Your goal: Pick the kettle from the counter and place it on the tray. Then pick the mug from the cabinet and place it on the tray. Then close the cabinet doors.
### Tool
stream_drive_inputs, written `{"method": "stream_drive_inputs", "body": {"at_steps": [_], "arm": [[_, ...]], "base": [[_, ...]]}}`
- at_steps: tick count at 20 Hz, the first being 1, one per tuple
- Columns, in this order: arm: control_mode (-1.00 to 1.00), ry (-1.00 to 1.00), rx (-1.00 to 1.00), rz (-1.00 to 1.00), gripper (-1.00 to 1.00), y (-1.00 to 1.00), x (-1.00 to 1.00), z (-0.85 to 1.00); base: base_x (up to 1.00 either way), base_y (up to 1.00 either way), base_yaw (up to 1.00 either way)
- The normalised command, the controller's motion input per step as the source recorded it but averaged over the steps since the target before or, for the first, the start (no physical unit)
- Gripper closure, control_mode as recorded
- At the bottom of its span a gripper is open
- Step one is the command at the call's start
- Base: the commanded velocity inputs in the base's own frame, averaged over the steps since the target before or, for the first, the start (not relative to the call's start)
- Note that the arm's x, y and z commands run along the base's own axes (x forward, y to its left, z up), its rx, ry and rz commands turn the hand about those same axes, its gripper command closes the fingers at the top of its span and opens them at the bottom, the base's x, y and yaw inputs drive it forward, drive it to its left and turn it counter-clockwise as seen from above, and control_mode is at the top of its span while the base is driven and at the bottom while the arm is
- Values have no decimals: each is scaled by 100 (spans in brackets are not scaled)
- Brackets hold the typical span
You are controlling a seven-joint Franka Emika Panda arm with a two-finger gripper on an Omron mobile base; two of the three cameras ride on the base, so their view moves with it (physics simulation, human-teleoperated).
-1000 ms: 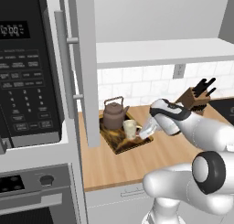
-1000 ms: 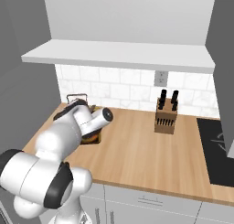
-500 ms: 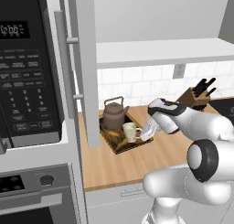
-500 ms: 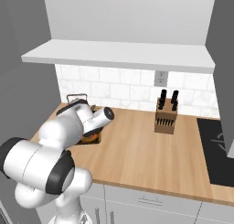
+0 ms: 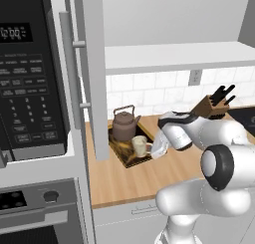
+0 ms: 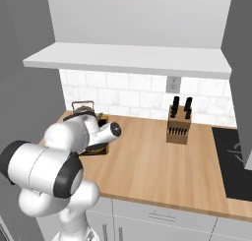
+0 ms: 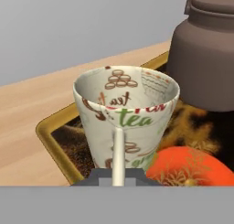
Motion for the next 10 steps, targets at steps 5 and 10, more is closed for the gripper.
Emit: {"method": "stream_drive_inputs", "body": {"at_steps": [5,10], "arm": [[-100,-5,0,3,100,3,26,-13],[-100,-4,0,4,100,0,19,-12]], "base": [[0,0,0],[0,0,0]]}}
